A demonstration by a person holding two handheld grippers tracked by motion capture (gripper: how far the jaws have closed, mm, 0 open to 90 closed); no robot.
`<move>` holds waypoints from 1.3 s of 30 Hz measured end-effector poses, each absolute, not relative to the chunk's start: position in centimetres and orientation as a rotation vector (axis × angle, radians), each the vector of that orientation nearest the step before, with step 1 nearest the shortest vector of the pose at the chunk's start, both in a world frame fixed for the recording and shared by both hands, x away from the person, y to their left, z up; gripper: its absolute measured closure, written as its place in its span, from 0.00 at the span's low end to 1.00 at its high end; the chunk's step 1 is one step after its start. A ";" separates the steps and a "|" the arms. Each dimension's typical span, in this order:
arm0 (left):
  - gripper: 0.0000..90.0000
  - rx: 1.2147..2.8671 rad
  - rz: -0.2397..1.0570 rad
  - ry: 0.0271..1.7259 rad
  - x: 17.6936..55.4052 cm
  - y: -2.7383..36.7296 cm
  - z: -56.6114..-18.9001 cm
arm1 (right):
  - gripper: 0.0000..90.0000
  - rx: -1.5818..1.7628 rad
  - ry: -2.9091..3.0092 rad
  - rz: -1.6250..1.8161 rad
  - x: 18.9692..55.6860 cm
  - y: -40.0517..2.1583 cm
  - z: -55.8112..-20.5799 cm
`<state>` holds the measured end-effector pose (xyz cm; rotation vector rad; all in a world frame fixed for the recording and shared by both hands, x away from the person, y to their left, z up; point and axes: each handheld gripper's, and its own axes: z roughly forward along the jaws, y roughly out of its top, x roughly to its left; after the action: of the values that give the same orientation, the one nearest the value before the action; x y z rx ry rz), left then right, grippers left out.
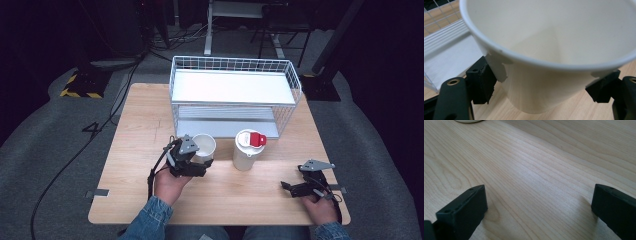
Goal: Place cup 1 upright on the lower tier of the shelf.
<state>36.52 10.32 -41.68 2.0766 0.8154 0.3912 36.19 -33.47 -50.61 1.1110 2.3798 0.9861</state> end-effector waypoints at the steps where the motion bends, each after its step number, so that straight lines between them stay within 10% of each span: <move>1: 0.25 2.076 0.383 0.817 37.1 10.1 -41.6 | 0.01 1.111 2.380 0.986 36.2 -33.5 -50.6; 39: 0.25 1.976 0.514 0.995 45.2 5.6 -42.8 | 0.01 1.112 2.379 0.986 36.2 -33.5 -50.6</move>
<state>45.16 5.59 -42.78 1.9756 0.9954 0.5136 36.18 -33.47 -50.61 1.1120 2.3790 0.9858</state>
